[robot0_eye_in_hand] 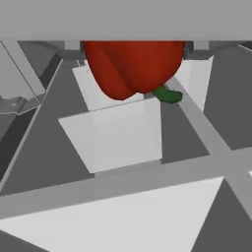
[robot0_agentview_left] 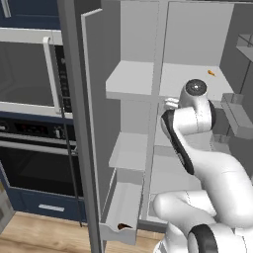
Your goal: Take the sweet potato and bell pepper from the fridge shelf and place them in the freezer drawer to begin freezing them.
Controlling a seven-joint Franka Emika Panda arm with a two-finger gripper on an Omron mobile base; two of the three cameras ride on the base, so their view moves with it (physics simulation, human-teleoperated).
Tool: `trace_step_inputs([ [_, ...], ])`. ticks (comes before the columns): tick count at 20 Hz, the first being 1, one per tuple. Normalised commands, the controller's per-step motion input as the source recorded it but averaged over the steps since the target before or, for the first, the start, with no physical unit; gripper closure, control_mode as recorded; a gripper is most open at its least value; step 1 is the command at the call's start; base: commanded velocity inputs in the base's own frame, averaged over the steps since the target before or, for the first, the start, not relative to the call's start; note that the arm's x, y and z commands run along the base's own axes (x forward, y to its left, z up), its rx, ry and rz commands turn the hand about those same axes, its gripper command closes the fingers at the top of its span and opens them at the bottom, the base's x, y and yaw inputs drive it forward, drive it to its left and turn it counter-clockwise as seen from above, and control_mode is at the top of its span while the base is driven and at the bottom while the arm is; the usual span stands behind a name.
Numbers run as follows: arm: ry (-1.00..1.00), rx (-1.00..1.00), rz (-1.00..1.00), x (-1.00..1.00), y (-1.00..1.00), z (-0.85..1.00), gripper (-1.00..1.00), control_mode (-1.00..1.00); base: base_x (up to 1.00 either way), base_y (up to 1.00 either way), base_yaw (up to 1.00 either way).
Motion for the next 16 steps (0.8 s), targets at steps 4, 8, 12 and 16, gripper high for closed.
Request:
trace_step_inputs([
  [4, 0.31, 0.05, 0.00, -0.84, 0.64, -0.42, 1.00, -1.00, 0.00, 0.00, 0.00],
  [8, 0.31, 0.04, 0.00, -0.50, 0.47, -0.46, 1.00, -1.00, 0.00, 0.00, 0.00],
  [12, 0.32, 0.06, 0.00, -0.28, 0.41, -0.29, 1.00, -1.00, 0.00, 0.00, 0.00],
  [16, 0.07, 0.02, 0.00, -0.09, 0.11, -0.08, 1.00, 1.00, -0.53, 0.33, 0.00],
])
